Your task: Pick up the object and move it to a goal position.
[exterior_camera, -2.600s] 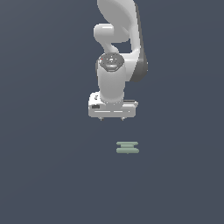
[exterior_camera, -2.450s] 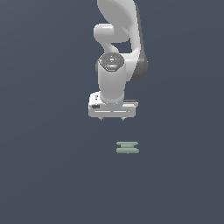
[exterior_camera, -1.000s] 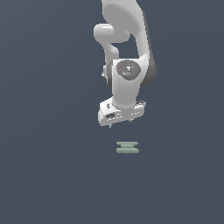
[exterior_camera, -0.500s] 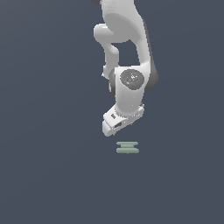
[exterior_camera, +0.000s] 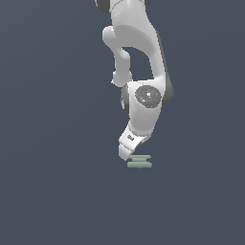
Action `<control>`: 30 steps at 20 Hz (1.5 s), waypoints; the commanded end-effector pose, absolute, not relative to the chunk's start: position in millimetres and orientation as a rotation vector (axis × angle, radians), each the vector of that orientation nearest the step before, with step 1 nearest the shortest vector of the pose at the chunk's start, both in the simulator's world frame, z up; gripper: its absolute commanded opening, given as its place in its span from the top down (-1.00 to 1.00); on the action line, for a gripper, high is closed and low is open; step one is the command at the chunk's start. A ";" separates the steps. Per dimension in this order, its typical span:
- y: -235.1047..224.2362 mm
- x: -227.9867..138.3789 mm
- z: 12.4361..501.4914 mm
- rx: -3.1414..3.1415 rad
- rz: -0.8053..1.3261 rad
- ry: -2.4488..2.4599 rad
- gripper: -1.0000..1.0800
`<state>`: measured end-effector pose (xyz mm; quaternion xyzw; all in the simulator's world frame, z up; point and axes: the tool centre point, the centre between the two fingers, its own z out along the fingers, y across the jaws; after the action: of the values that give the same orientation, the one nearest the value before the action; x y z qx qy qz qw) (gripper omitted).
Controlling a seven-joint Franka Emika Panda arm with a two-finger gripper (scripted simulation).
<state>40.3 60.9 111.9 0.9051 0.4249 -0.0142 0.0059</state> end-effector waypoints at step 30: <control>82.4 72.8 68.6 2.290 0.000 2.151 -0.92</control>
<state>72.5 82.2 68.7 0.7305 0.6829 -0.0003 -0.0001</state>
